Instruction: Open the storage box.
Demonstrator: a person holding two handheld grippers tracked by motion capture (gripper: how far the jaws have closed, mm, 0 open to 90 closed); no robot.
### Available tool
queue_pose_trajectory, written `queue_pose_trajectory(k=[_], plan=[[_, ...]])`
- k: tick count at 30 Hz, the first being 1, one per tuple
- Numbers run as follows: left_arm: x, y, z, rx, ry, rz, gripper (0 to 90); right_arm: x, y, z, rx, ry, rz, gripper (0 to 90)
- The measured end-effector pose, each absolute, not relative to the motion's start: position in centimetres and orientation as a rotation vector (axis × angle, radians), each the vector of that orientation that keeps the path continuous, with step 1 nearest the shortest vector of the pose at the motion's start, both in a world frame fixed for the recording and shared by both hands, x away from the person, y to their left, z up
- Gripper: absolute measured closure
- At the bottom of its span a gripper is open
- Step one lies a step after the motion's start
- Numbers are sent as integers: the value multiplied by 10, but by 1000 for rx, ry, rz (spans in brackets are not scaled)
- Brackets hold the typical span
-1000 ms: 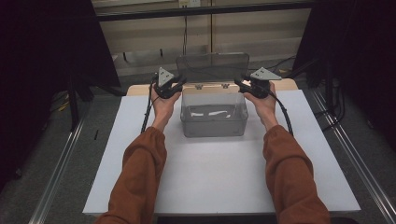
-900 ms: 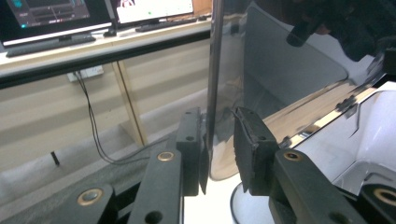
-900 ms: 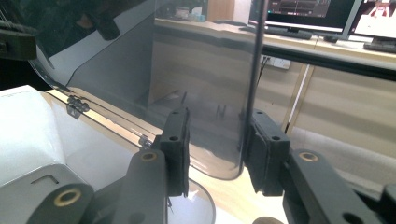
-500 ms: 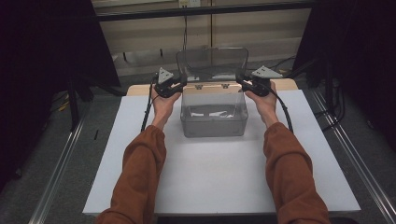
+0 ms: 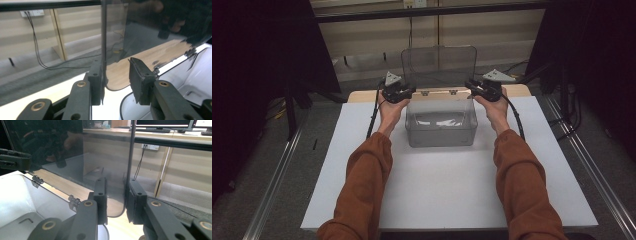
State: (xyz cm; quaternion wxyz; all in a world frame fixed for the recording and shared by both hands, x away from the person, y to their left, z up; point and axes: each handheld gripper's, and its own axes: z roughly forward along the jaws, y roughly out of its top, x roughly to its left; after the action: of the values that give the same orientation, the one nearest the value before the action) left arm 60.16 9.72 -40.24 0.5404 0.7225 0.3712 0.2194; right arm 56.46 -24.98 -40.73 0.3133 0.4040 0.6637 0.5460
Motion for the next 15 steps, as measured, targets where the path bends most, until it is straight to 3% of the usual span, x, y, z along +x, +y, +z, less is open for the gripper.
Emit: queue_pose_trajectory(k=[15], plan=[[607,98,-398,1730,944,460,672,573,-247,-401,1192,1776,1413,722]])
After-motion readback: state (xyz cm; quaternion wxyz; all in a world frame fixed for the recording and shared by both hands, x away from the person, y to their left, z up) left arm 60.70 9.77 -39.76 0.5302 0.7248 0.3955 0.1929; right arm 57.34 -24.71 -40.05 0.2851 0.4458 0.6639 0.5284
